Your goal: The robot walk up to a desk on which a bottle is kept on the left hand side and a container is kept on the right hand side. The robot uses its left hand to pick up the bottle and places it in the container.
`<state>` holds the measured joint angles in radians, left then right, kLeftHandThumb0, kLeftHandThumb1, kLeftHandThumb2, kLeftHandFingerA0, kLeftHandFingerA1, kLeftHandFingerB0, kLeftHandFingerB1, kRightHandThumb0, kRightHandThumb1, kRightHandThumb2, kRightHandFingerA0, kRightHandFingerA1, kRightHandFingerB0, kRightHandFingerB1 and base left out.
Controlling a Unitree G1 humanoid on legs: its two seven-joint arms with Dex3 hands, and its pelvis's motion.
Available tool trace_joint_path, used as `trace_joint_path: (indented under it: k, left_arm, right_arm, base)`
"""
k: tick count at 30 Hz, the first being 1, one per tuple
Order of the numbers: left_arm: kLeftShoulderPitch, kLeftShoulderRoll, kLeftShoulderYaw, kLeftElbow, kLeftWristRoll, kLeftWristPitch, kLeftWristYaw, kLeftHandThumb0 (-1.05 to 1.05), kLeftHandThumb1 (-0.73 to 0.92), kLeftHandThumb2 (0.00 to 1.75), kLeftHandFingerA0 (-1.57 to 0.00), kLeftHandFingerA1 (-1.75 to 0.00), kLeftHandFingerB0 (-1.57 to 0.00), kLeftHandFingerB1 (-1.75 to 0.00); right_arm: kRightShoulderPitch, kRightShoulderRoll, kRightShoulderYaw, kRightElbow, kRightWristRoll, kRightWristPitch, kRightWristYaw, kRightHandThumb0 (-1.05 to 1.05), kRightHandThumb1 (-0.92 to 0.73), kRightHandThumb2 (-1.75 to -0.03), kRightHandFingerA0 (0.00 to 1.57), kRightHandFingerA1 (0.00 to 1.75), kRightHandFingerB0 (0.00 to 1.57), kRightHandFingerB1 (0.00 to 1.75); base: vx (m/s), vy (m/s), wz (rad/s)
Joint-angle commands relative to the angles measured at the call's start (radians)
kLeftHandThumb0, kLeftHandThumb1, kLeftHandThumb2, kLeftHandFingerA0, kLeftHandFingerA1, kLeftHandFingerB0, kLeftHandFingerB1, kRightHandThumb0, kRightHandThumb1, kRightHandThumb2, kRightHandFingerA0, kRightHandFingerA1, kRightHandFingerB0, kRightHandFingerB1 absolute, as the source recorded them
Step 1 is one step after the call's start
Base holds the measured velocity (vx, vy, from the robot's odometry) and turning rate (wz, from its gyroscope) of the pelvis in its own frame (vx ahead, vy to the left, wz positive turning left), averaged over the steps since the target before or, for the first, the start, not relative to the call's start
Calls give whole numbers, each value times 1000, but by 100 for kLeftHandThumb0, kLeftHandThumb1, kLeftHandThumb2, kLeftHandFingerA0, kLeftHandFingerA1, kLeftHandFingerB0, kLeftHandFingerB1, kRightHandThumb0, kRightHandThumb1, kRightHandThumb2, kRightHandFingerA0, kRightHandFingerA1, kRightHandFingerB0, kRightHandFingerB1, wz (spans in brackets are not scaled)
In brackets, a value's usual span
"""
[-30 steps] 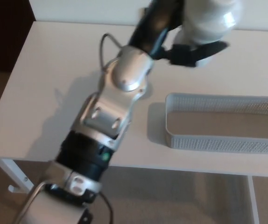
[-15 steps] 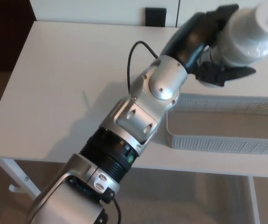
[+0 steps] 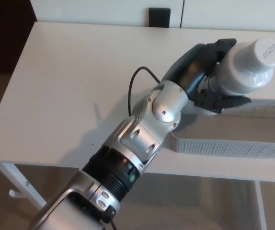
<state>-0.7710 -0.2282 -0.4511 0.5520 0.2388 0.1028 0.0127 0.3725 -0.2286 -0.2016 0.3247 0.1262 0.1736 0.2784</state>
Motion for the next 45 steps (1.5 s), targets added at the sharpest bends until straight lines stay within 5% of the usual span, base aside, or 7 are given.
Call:
trace_joint_path:
  k: [1, 20, 21, 22, 24, 25, 45]
  left_arm:
    - [28, -27, -9, -62, 14, 6, -19, -14, 71, 81, -109, -106, -81, -103]
    - [126, -60, 40, -98, -56, 50, -50, -18, 79, 69, -116, -116, -85, -78]
    - [134, -64, 51, -101, -72, 72, -55, -29, 78, 64, -111, -79, -69, -45]
    - [137, -64, 57, -106, -81, 95, -64, -61, 67, 60, -43, -40, -22, -29]
    - [139, -62, 63, -114, -89, 121, -75, -61, 67, 60, -43, -40, -22, -29]
    - [138, -58, 64, -116, -93, 136, -90, -77, 50, 90, 0, -16, 0, -14]
    - [94, 80, 160, -45, -98, 76, -197, -103, 65, 62, 0, 0, 0, 0]
  right_arm:
    - [-9, 1, -1, -16, 16, 12, 7, 12, -92, -157, 26, 76, 22, 72]
    - [2, 6, 4, -72, -2, 51, -15, 16, -92, -155, 27, 75, 31, 76]
    - [0, 4, 4, -67, -1, 51, -10, 15, -92, -156, 27, 76, 29, 76]
    - [-7, 4, 6, -52, -6, 40, -11, 15, -92, -155, 30, 77, 28, 74]
    - [-14, 4, 8, -32, -11, 26, -13, 15, -92, -155, 30, 77, 28, 74]
    - [-17, 4, 8, -27, -12, 26, -15, 22, -69, -161, 22, 80, 18, 74]
    - [-44, -2, 25, -10, -10, 23, 0, 23, -67, -160, 28, 82, 21, 73]
  base:
    - [0, 0, 0]
    - [0, 0, 0]
    - [0, 0, 0]
    - [0, 0, 0]
    - [0, 0, 0]
    - [0, 0, 0]
    - [0, 0, 0]
